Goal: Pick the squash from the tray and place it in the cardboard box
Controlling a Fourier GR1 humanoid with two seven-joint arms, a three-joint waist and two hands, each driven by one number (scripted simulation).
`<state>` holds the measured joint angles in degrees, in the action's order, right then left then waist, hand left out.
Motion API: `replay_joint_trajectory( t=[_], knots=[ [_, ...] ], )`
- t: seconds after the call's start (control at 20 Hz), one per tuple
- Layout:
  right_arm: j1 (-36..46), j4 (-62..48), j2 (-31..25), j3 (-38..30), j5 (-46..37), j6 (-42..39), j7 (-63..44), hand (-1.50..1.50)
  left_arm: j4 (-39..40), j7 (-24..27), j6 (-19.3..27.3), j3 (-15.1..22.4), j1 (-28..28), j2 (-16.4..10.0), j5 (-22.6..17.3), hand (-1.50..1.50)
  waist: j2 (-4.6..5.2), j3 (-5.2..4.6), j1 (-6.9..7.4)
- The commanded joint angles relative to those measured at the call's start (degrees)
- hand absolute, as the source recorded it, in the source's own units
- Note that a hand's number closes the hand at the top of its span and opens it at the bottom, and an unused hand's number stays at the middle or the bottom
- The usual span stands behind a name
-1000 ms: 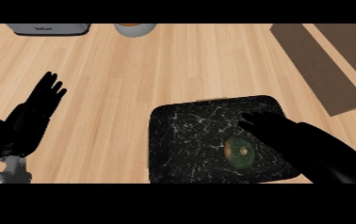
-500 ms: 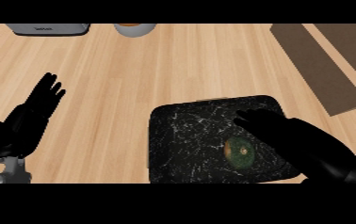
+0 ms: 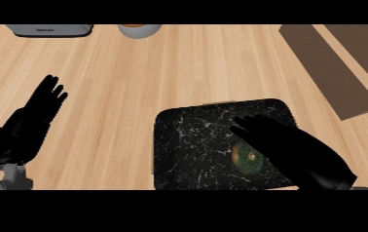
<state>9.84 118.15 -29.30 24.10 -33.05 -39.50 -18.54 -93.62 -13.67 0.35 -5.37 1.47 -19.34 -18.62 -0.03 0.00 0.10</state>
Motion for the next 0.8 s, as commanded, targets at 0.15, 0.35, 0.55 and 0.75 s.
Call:
replay_joint_trajectory(
  t=[0.15,0.35,0.55,0.75],
  knots=[
    [1.95,-5.06,4.40,0.44,-6.21,-2.51,1.55,-1.50,-3.24,-1.52,-0.99,-0.39,-0.94,1.95,1.47,0.00,0.02,0.00,0.20],
    [-4.13,0.29,3.13,-0.47,-8.88,-3.34,3.01,-1.50,2.87,1.78,-1.66,-0.78,1.06,3.92,3.86,0.00,0.00,0.00,-0.19],
    [-2.73,-4.38,6.72,1.54,-13.31,-2.27,2.18,-1.50,-0.23,0.57,-3.72,-2.52,-1.29,2.98,3.21,0.00,0.01,0.00,-0.02],
    [-1.40,-4.17,9.52,1.35,-15.15,-4.79,1.46,-1.50,0.06,-1.87,-3.33,-3.75,0.92,3.83,2.83,0.00,0.01,0.00,-0.03]
  ],
)
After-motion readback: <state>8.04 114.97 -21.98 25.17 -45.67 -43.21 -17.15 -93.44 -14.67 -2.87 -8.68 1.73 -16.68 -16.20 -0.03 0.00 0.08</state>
